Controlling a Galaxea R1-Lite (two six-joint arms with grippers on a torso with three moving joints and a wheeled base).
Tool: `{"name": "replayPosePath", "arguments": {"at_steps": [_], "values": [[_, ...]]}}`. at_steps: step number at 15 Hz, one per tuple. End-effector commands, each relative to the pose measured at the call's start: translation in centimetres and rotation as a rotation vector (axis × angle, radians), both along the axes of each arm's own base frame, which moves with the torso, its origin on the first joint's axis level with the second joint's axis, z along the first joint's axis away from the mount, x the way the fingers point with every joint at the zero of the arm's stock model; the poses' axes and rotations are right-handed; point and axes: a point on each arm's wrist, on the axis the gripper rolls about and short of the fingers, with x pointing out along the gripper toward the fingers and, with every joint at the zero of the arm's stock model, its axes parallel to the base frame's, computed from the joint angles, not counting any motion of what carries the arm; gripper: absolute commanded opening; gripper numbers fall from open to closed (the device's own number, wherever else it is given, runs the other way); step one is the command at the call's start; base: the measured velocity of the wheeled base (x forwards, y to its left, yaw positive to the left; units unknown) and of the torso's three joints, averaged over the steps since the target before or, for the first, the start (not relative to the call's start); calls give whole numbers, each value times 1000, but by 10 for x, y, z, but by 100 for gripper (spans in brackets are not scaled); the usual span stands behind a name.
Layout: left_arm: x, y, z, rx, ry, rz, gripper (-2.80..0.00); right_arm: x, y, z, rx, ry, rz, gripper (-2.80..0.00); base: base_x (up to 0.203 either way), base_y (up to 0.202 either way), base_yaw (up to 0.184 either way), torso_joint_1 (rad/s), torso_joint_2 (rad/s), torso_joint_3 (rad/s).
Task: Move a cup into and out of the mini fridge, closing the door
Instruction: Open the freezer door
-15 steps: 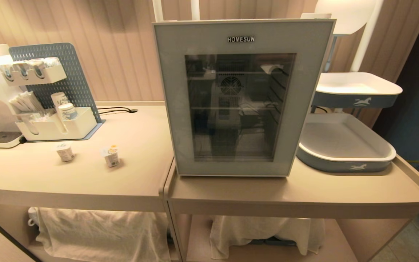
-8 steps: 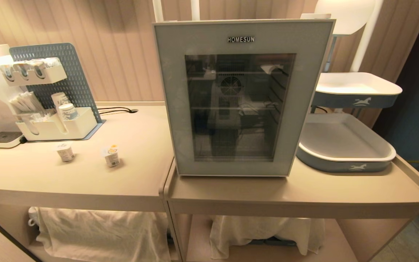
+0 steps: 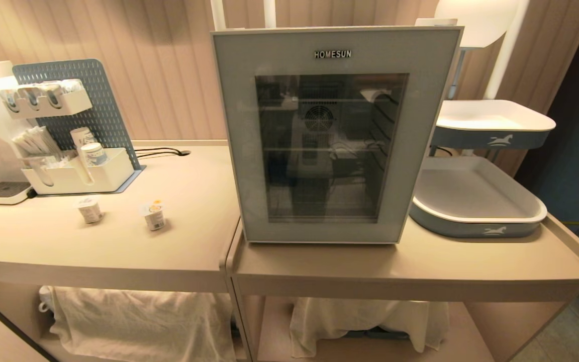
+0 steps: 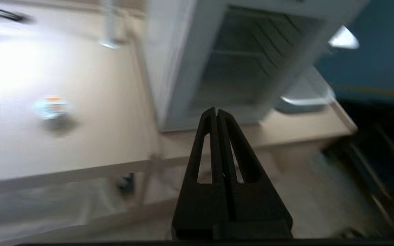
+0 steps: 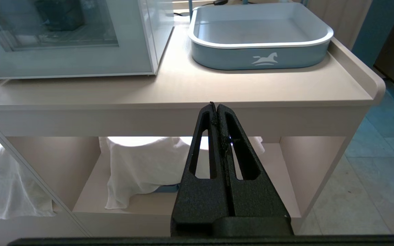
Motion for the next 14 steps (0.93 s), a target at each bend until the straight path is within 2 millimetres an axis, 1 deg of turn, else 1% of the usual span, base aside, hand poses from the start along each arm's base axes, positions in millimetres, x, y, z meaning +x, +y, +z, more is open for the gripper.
{"name": "replayPosePath", "arguments": {"at_steps": [1, 2, 3, 4, 6, 7, 8, 9, 11, 12, 13, 14], "values": [[118, 7, -36, -123, 150, -384, -280, 0, 0, 0, -1, 0, 0, -280, 0, 0, 0, 0, 0, 0], [151, 22, -53, -142, 121, -449, -280, 0, 0, 0, -1, 0, 0, -280, 0, 0, 0, 0, 0, 0], [184, 38, -77, -138, 83, -496, -280, 0, 0, 0, -1, 0, 0, -280, 0, 0, 0, 0, 0, 0], [209, 50, -100, -127, 58, -524, -280, 0, 0, 0, -1, 0, 0, -280, 0, 0, 0, 0, 0, 0], [239, 64, -137, -103, 26, -566, -280, 0, 0, 0, -1, -2, 0, -280, 0, 0, 0, 0, 0, 0], [249, 67, -152, -85, 15, -583, -280, 0, 0, 0, -1, -5, 0, -280, 0, 0, 0, 0, 0, 0], [259, 66, -166, -71, 14, -602, 0, 0, 0, 0, 1, -5, 0, -280, 0, 0, 0, 0, 0, 0], [271, 53, -179, -49, 9, -647, 0, 0, 0, 0, 1, -5, 0, -280, 0, 0, 0, 0, 0, 0], [284, 34, -192, -17, -10, -706, 0, 0, 0, 0, 1, -5, 0, -280, 0, 0, 0, 0, 0, 0], [286, 31, -193, -7, -24, -716, 0, 0, 0, 0, 1, -5, 0, -280, 0, 0, 0, 0, 0, 0], [289, 20, -192, 1, -43, -750, 0, 0, 0, 1, 1, -7, 0, -280, 0, 0, 0, 0, 0, 0], [290, 14, -192, -3, -46, -771, 0, 0, 0, 0, 1, -5, 0, -280, 0, 0, 0, 0, 0, 0]]}}
